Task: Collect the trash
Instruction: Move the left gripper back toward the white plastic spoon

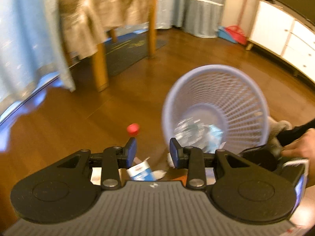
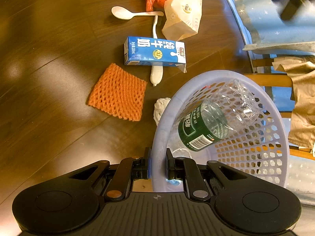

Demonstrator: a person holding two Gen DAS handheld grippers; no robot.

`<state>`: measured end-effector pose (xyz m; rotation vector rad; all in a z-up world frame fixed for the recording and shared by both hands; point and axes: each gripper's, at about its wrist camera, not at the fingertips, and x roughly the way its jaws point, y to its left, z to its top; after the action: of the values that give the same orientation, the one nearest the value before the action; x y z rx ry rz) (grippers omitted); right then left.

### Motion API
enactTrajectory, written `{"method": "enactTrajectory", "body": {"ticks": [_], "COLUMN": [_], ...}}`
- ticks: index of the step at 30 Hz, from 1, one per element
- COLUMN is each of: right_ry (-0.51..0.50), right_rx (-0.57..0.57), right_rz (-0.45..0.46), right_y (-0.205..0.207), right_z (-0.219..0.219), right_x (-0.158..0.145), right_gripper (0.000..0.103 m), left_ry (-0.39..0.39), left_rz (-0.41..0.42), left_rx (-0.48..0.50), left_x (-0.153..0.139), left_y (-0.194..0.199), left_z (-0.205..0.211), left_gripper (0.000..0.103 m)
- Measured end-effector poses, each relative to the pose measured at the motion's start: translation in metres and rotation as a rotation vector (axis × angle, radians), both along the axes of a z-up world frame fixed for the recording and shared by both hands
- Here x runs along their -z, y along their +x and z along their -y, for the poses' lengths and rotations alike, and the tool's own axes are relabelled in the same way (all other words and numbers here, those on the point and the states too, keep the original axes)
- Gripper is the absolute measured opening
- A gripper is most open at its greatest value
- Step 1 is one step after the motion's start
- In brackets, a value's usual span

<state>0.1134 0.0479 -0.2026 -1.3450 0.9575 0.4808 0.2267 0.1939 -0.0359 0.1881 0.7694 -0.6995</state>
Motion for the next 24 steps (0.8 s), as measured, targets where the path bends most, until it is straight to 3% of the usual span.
{"method": "enactTrajectory", "body": {"ticks": [9,11,19,24], "right_ry": [0.002,0.002,0.001,-0.003], "right_rx": [0.002,0.003,-0.003,-0.002], "right_rz": [-0.003,-0.003,-0.006,-0.002], "right_y": [0.0,0.0,-0.001,-0.002], "right_z": [-0.002,-0.002,-0.004,-0.004], "right_x": [0.0,0.0,-0.001,-0.002], "right_gripper": [0.009,0.009,0.009,0.009], "left_ry": [0.068,0.085,0.128,0.136], "left_rz": [-0.045,-0.057,-0.161,-0.18], "left_rx": [-0.201,-0.224,-0.321,-0.376], "left_x": [0.035,0.046,0.101,0.119], "left_y": [0.007,0.004,-0.009,-0.018], "left_z": [-0.061,-0.067,-0.075,-0.073], "left_gripper": [0.038,0.044,0.054,0.058]}}
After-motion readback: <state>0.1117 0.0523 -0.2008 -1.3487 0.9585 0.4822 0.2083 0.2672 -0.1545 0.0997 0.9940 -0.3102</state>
